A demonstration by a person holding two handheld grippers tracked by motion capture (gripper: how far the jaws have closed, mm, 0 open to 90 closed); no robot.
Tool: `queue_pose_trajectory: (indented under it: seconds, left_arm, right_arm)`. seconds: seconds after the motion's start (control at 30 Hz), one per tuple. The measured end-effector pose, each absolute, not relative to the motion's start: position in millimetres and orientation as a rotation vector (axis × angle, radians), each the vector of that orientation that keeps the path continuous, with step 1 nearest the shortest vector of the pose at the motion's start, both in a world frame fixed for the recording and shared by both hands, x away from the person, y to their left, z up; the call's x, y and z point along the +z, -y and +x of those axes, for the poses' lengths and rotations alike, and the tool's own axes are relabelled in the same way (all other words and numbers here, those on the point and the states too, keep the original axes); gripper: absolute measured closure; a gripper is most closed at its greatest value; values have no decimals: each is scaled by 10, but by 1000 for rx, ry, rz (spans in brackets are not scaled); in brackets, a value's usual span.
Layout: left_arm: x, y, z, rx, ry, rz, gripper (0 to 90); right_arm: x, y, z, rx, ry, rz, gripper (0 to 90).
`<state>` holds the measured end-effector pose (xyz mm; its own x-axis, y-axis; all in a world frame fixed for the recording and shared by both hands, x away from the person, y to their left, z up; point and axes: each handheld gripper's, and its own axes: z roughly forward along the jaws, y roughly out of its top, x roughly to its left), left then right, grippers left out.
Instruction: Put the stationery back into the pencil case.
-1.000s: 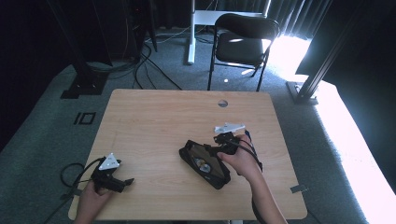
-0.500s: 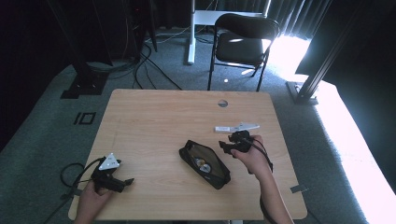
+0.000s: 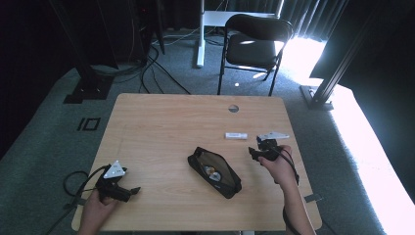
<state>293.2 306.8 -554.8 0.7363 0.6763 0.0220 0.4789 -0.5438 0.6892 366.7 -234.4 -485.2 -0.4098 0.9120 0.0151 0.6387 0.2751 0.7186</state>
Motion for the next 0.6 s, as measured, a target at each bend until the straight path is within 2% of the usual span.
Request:
queue_pose_trajectory:
  seconds: [0.6]
  left_arm:
    - [-5547,-3069,2933,376,-866,2255,15]
  right_arm:
    - [-5247,2694,3951,836,-2043,1625,554]
